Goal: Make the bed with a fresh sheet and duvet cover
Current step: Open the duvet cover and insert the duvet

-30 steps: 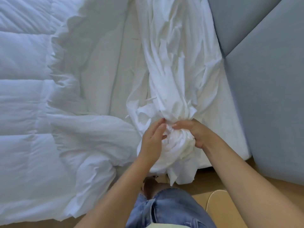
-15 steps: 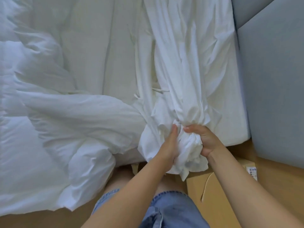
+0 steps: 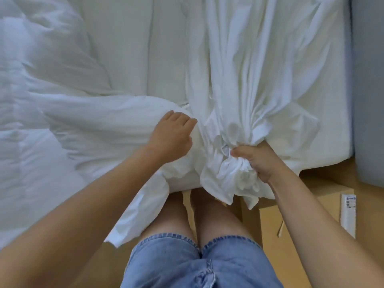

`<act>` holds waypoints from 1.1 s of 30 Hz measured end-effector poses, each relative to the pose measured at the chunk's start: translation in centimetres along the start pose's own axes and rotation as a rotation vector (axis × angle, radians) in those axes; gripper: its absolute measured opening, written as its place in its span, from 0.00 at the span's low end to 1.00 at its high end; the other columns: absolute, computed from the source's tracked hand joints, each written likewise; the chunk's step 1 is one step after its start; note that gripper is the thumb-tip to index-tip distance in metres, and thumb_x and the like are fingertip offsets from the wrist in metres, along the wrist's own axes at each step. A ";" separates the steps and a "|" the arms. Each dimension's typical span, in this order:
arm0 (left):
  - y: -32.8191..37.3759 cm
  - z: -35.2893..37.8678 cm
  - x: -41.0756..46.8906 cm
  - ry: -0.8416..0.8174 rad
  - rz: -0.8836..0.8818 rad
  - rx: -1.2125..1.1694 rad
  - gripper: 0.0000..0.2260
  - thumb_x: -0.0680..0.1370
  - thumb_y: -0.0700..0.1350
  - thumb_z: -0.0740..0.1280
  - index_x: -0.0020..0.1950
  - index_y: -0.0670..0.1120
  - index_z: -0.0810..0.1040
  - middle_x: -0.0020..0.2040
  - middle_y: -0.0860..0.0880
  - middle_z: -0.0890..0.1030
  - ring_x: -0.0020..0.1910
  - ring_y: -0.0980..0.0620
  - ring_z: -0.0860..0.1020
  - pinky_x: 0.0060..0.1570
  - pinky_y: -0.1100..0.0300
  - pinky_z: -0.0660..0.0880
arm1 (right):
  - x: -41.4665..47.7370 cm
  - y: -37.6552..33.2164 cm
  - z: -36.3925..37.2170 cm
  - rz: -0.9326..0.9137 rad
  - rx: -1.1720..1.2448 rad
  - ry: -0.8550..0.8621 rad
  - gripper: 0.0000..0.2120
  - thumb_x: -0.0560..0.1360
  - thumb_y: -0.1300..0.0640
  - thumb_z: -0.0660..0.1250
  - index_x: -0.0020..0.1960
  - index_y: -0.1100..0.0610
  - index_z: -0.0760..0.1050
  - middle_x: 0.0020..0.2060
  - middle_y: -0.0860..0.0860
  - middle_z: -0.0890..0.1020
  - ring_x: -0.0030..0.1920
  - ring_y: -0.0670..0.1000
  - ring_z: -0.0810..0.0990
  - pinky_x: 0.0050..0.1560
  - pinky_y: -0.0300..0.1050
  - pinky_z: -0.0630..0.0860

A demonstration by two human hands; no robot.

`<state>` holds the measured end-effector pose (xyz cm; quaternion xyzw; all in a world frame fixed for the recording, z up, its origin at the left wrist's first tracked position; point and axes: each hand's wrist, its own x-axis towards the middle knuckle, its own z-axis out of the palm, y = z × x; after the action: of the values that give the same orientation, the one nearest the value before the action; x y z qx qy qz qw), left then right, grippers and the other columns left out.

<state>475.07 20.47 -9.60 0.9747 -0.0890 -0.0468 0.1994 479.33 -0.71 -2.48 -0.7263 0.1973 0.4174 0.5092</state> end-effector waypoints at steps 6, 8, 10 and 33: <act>-1.8 0.9 0.5 -0.583 -0.225 0.272 0.37 0.72 0.68 0.61 0.70 0.41 0.64 0.62 0.44 0.75 0.63 0.44 0.72 0.70 0.48 0.52 | 0.9 1.0 1.4 0.014 0.028 0.042 0.12 0.70 0.70 0.68 0.47 0.56 0.79 0.39 0.49 0.84 0.41 0.48 0.84 0.38 0.40 0.80; -1.4 0.4 0.3 -0.575 -0.268 0.201 0.19 0.77 0.62 0.60 0.54 0.46 0.72 0.50 0.47 0.81 0.48 0.47 0.77 0.56 0.54 0.62 | 1.1 1.2 1.4 0.019 0.033 0.055 0.12 0.70 0.70 0.68 0.49 0.57 0.79 0.43 0.52 0.84 0.43 0.50 0.84 0.42 0.43 0.81; -1.1 -1.1 0.1 -0.456 -0.361 -0.022 0.12 0.78 0.56 0.62 0.45 0.48 0.73 0.44 0.49 0.81 0.42 0.48 0.76 0.43 0.56 0.64 | 1.1 1.3 1.5 0.022 0.031 0.069 0.13 0.70 0.70 0.68 0.50 0.57 0.79 0.45 0.54 0.84 0.46 0.52 0.84 0.46 0.47 0.81; 9.4 -5.0 8.4 -0.549 -0.040 -0.330 0.36 0.73 0.59 0.67 0.76 0.51 0.55 0.61 0.49 0.76 0.59 0.46 0.74 0.57 0.56 0.67 | -2.6 0.2 -4.7 -0.004 0.459 0.182 0.10 0.70 0.69 0.66 0.51 0.64 0.79 0.41 0.56 0.84 0.43 0.55 0.84 0.40 0.46 0.81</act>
<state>482.52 12.28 -1.77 0.8817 -0.1117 -0.3257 0.3226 479.58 -5.40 0.17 -0.6265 0.3304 0.2935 0.6420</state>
